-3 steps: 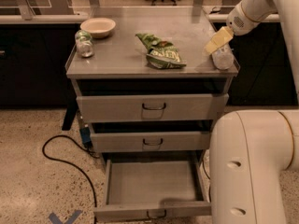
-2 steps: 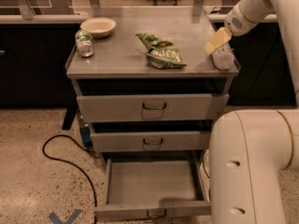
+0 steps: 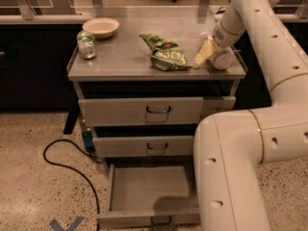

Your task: Place blue plastic bottle into bottom drawer

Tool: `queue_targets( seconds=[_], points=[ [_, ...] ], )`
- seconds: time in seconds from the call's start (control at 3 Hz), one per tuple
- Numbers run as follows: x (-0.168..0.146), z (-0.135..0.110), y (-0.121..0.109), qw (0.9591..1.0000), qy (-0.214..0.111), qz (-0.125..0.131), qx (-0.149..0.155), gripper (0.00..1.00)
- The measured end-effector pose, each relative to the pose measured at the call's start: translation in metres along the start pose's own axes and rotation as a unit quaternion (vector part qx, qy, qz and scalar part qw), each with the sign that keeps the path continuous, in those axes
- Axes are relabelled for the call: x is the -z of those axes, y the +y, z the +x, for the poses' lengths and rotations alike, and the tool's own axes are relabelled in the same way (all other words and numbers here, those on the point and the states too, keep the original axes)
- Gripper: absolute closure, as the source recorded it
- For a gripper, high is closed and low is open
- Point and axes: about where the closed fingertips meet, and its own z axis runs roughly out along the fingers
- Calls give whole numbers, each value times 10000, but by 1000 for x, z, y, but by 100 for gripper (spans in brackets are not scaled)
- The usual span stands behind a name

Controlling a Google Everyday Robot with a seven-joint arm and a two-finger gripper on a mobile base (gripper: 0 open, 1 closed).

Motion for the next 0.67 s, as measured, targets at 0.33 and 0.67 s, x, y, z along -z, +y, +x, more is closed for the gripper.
queue_targets(
  seconds=[0.33, 0.67],
  points=[
    [-3, 2, -5, 9998, 98, 135, -104, 0],
    [-3, 2, -5, 9998, 98, 133, -103, 0]
  ],
)
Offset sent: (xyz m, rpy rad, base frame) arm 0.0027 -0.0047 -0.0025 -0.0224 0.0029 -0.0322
